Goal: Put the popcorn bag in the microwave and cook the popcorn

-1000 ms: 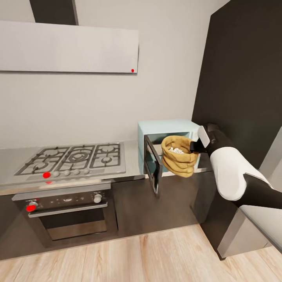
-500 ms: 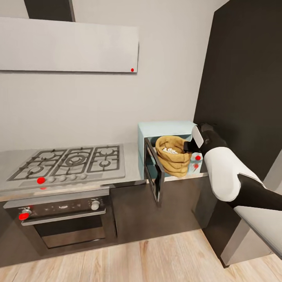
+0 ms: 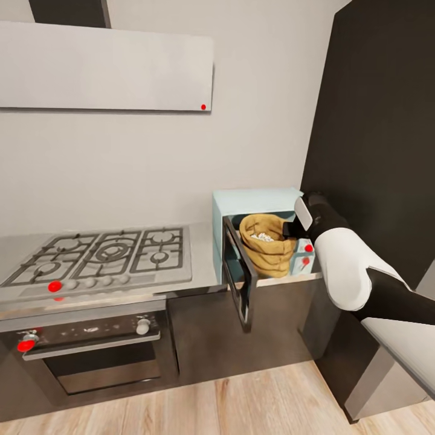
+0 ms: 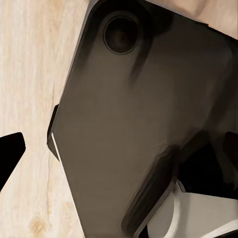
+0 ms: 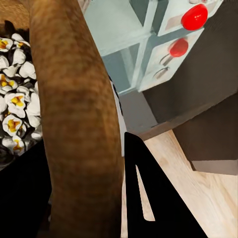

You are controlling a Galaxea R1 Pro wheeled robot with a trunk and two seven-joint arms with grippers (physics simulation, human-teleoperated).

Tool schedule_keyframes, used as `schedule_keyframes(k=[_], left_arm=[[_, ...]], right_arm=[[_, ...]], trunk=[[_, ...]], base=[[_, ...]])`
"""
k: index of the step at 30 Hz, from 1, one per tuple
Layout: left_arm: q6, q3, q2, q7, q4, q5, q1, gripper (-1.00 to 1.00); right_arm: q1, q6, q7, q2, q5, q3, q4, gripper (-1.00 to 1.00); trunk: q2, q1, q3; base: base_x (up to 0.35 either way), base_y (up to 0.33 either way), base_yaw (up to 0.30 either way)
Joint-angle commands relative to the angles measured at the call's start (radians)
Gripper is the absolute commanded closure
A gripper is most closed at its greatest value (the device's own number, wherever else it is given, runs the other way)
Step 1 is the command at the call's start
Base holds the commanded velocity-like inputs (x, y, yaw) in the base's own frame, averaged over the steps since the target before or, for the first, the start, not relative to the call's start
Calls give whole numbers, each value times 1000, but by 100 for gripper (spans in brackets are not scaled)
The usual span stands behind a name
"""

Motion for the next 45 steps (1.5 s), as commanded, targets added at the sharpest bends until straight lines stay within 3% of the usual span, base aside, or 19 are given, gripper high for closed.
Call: schedule_keyframes(k=[1, 45], left_arm=[[-2, 1, 0, 1, -1, 4, 0, -100], [-2, 1, 0, 0, -1, 4, 0, -100]], right_arm=[[-2, 4, 3, 1, -4, -10, -40, 100], [-1, 4, 5, -1, -4, -7, -23, 100]], trunk=[[-1, 0, -1], [-1, 0, -1]], base=[[119, 0, 0], [111, 0, 0]])
